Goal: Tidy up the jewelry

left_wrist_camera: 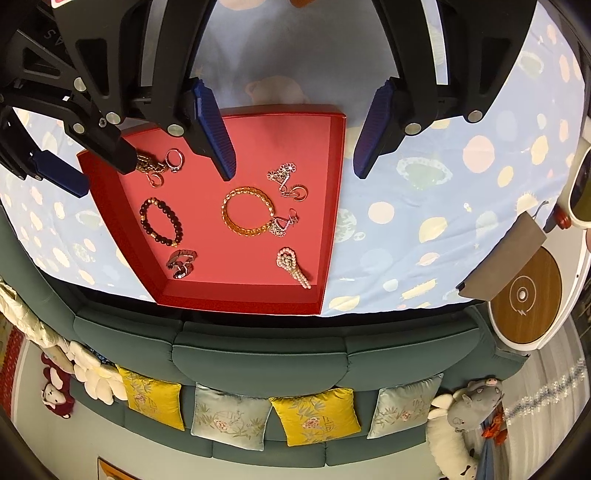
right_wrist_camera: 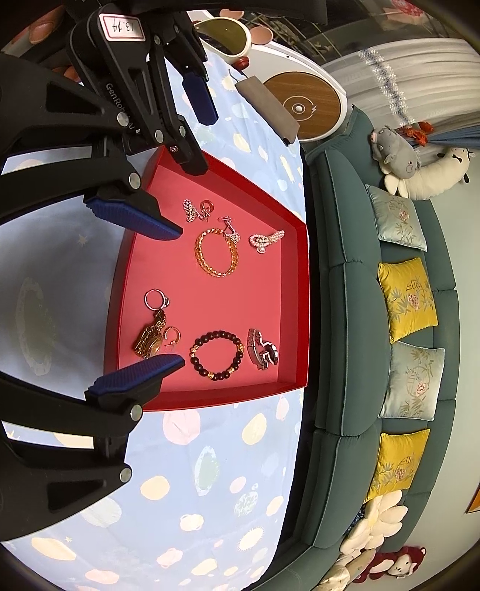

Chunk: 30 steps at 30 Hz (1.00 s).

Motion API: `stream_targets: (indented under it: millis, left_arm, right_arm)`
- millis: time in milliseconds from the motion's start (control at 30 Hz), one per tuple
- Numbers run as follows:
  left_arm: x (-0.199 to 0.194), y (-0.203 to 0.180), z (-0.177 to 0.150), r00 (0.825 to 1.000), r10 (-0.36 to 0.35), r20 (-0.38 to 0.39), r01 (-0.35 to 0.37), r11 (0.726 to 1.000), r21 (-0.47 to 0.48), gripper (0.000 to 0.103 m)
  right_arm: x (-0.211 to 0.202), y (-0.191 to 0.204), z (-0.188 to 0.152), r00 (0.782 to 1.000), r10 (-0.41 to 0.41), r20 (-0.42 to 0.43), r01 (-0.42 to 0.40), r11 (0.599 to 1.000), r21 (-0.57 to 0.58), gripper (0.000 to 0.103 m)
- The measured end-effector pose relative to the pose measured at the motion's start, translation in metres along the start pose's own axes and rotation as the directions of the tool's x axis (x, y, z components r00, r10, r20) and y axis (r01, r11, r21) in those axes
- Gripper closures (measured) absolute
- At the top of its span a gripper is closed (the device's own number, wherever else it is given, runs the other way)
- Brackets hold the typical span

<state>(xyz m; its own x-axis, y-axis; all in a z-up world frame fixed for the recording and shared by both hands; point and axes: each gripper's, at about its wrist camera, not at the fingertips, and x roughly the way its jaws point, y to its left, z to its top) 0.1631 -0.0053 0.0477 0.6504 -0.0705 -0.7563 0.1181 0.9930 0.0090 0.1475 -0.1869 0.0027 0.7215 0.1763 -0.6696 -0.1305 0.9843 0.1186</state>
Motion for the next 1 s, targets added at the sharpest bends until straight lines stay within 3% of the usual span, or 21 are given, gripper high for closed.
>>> stream_targets:
  millis: [1000]
  left_arm:
    - [-0.0002,-0.0030,-0.0026,1.000,0.027,0.001,-0.027,1.000,-0.004,0.039]
  right_arm:
    - [-0.0002,0.0017,-0.0028,1.000,0.002,-0.009,-0.002,1.000,0.001,0.041]
